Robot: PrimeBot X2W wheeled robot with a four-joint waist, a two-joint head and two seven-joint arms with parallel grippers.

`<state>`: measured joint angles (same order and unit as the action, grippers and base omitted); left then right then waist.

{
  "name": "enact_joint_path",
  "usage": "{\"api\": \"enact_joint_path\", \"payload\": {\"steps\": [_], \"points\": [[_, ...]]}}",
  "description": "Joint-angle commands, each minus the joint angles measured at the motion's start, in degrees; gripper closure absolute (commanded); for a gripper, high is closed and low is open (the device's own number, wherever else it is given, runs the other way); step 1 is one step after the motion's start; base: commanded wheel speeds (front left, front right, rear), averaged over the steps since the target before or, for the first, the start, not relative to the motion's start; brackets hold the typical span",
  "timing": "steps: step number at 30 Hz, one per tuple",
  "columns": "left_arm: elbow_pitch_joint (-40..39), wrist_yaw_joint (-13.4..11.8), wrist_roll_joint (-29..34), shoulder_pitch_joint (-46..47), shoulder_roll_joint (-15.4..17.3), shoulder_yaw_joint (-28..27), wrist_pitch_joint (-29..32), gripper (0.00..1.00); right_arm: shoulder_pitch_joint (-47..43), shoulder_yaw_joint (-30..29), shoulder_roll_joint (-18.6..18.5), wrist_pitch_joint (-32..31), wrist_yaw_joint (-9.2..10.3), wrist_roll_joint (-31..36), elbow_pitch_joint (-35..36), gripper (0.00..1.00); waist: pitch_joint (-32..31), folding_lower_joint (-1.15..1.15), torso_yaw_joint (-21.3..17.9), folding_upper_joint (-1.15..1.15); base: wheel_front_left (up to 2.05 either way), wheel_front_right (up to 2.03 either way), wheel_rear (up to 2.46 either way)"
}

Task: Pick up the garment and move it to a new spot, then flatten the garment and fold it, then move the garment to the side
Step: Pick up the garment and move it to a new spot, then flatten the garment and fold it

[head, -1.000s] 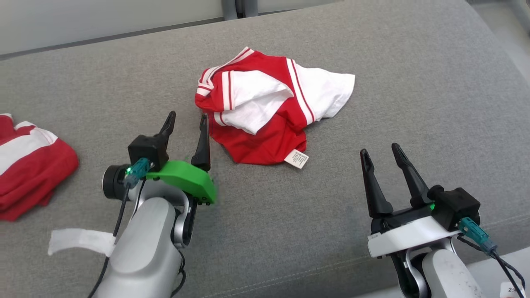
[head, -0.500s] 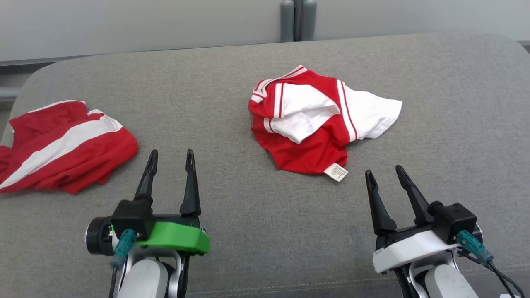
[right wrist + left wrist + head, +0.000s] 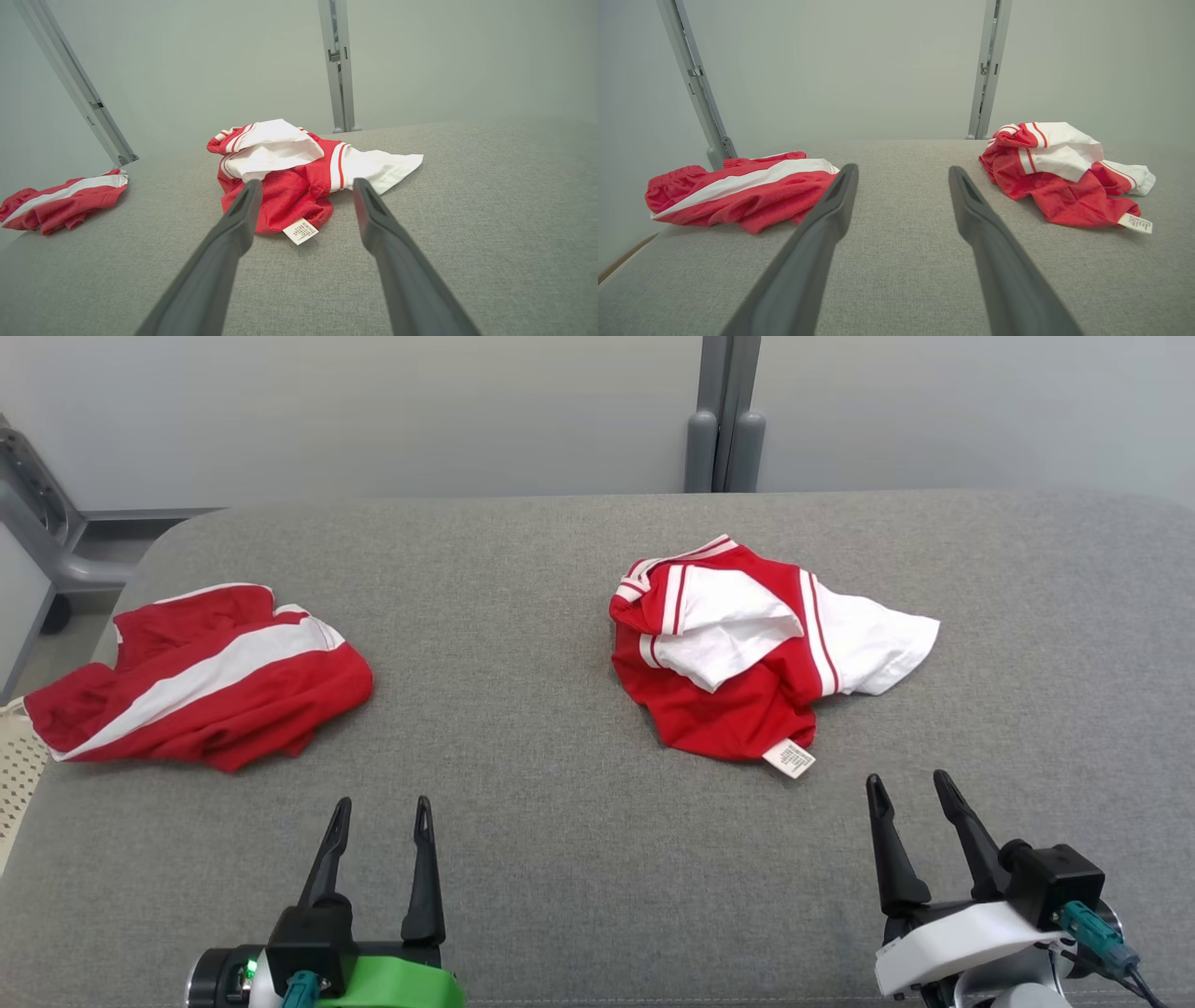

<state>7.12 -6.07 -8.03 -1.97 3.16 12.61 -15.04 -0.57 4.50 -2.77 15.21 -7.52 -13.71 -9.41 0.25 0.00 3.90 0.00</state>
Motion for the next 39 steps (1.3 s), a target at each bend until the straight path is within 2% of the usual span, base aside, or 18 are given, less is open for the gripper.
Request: {"api": "enact_joint_path", "payload": {"steps": [1, 9, 26, 33, 39], "points": [[-0.30, -0.04, -0.45, -1.09, -0.07, -0.10, -0.13, 0.00, -0.77, -0.08, -0.20, -0.03, 0.06, 0.40, -0.35, 0.00, -0.65, 0.00, 0.07, 0.00, 0.00, 0.00, 0.00], [1.09, 0.62, 0.17, -0.79, -0.22, 0.67, -0.13, 0.00, -0.45, 0.44, -0.19, -0.04, 0.06, 0.53, -0.60, 0.00, -1.41, 0.00, -0.18, 0.00, 0.00, 0.00, 0.00], [2.48, -0.03, -1.76, 1.43, -0.24, 2.70, -0.13, 0.00, -0.03, 0.82, -0.19, -0.03, 0.06, 0.95, -0.24, 0.00, 0.61, 0.00, -0.54, 0.00, 0.00, 0.00, 0.00], [4.08, 0.68, -1.19, 6.47, -0.24, 4.13, -0.13, 0.00, 2.00, 0.82, -0.18, -0.04, 0.06, 0.72, -0.07, 0.00, 3.47, 0.00, -2.62, 0.00, 0.00, 0.00, 0.00], [8.38, 2.82, -0.89, 15.46, -0.21, 8.41, -0.13, 0.00, 4.60, 0.84, -0.18, -0.03, 0.06, 0.99, 0.01, 0.00, 7.48, 0.00, -5.59, 0.00, 0.00, 0.00, 0.00]]}}
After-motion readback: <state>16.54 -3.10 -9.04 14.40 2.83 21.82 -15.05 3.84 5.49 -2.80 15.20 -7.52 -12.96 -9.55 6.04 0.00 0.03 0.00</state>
